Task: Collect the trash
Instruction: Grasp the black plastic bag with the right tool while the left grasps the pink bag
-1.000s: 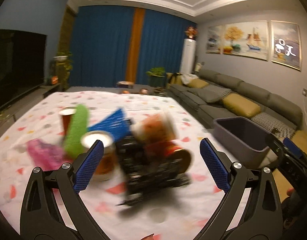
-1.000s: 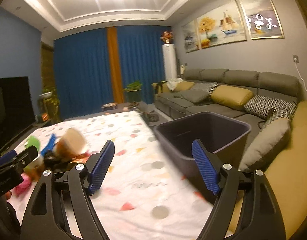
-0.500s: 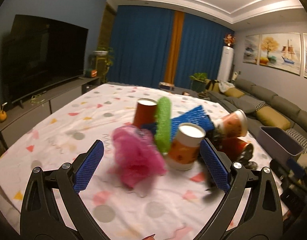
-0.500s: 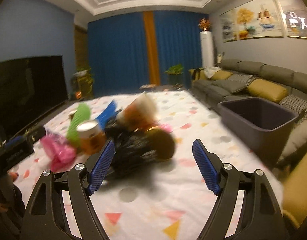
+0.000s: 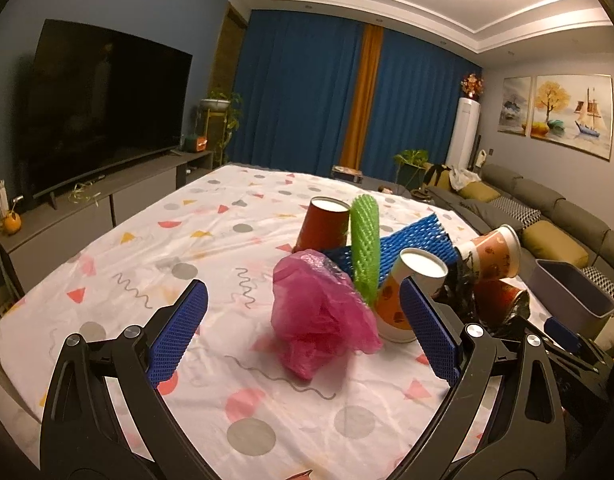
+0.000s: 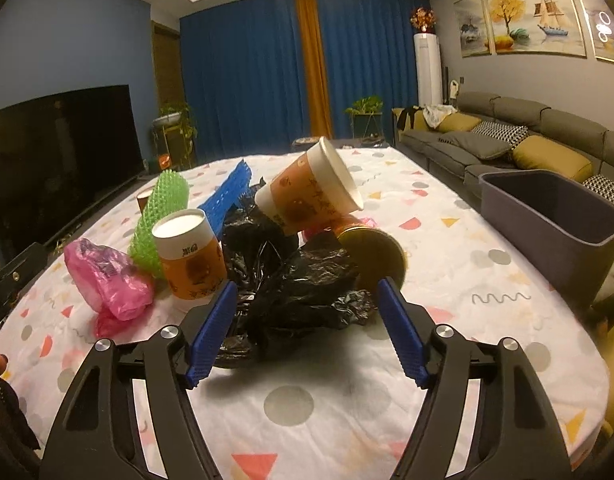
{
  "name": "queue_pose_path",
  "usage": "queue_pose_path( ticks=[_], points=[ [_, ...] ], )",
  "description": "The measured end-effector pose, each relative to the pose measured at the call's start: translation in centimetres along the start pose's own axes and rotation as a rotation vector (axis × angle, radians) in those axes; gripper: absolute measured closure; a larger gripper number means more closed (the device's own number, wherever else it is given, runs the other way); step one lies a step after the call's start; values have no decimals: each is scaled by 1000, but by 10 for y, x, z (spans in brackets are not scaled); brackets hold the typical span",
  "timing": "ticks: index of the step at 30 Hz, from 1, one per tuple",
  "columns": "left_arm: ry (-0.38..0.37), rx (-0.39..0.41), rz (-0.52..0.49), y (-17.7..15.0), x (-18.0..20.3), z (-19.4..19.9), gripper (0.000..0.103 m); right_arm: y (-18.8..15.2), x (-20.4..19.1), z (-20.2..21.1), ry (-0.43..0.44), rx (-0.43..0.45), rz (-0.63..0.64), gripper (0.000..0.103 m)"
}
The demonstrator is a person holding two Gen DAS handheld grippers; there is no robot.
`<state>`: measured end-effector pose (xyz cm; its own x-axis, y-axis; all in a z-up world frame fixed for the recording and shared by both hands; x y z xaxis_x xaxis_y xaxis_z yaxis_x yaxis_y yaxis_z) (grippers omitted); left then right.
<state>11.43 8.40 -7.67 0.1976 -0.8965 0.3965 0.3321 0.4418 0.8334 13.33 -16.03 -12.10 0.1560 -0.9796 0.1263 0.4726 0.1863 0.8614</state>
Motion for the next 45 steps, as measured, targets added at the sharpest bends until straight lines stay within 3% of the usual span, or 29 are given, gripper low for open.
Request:
queue_pose_path(
  ticks=[4, 11, 18, 21, 26, 32, 45],
  points=[
    [5, -19, 6, 0, -5, -8, 8, -1, -4, -11, 20, -32, 11, 43],
    [0, -57, -6, -1, -2, -25, 8, -2, -12, -23, 62, -63, 40, 77],
    [-14, -200, 49, -3, -6, -59, 8, -3, -16, -18, 90, -44, 43, 96],
    [-17, -228, 43, -6, -5, -68, 17, -2, -16, -13, 91, -29, 46, 99],
    [-65, -314, 61, -18, -1, -79, 54, 0, -13, -3, 90, -6, 41, 100],
    [-94, -317, 50, -21, 3, -73, 88, 5, -10, 14, 85, 30, 38, 101],
    [-121, -200, 76, 13, -8, -19, 91, 19, -3, 56, 73, 116, 29, 101]
  ],
)
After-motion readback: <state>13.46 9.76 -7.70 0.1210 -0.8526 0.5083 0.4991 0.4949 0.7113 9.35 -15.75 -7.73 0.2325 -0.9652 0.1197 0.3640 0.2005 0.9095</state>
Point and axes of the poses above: each gripper's, at about its wrist camera, not at the fingertips, and z roughly against the way its jaws point, x to its right, y to its top, the point moved 8 cm from there along -z, roughly the way its jaws point, and after that the axes turned 15 degrees about z, right-handed, at the moved point
